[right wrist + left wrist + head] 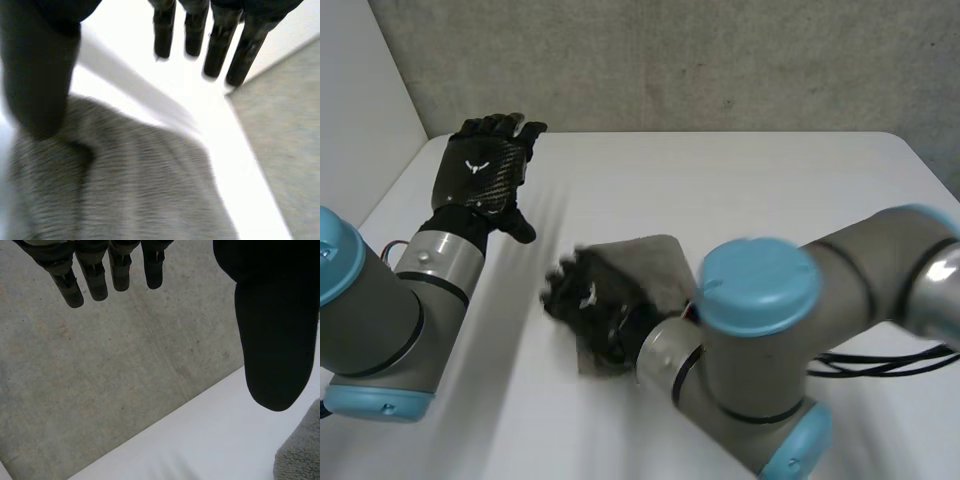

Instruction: Fold the towel.

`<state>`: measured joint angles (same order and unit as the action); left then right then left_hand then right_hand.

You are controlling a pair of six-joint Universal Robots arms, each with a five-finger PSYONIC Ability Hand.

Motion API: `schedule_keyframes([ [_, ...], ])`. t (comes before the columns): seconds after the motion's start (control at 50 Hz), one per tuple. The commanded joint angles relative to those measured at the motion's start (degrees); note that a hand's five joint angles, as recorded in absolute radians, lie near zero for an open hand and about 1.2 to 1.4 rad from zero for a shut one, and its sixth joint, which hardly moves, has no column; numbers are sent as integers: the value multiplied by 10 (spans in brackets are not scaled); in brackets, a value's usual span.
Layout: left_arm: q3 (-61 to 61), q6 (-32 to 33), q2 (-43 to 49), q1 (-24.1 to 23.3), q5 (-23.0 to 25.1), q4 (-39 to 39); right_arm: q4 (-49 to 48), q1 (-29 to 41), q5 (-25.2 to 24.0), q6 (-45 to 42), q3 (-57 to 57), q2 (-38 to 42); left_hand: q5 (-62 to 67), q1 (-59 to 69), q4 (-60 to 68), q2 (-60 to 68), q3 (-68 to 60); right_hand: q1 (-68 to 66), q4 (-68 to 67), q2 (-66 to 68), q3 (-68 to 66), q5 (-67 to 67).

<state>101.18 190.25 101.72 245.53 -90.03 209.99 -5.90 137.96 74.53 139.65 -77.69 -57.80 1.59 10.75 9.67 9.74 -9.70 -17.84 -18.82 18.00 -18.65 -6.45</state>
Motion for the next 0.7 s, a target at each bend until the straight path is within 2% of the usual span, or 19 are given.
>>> schedule_keyframes([
  [0.02, -22, -4, 10, -5, 0, 1, -81, -44, 7, 149, -65, -108, -14, -5, 5, 5, -5, 78, 88, -80, 86, 65],
  [0.1, -33, -13, 24, -10, -1, 0, -77, -81, 24, 198, -77, -133, -10, -2, 9, 8, -9, 78, 88, -80, 86, 65],
  [0.18, -49, -49, 52, -22, 0, -12, -54, -116, 40, 216, -73, -129, -5, 3, 14, 13, -14, 78, 88, -80, 86, 65],
  [0.38, -82, -109, 142, -63, 4, -91, -28, -160, 37, 297, -44, -48, -10, -2, 9, 8, -9, 78, 88, -80, 86, 65],
  [0.6, -85, -121, 216, -76, 5, -104, -17, -161, 22, 299, -19, 64, -9, 0, 10, 10, -10, 78, 88, -80, 86, 65],
  [0.7, -92, -118, 193, -76, 3, -107, -8, -168, 27, 300, -19, 51, -12, -4, 7, 6, -7, 78, 88, -80, 86, 65],
])
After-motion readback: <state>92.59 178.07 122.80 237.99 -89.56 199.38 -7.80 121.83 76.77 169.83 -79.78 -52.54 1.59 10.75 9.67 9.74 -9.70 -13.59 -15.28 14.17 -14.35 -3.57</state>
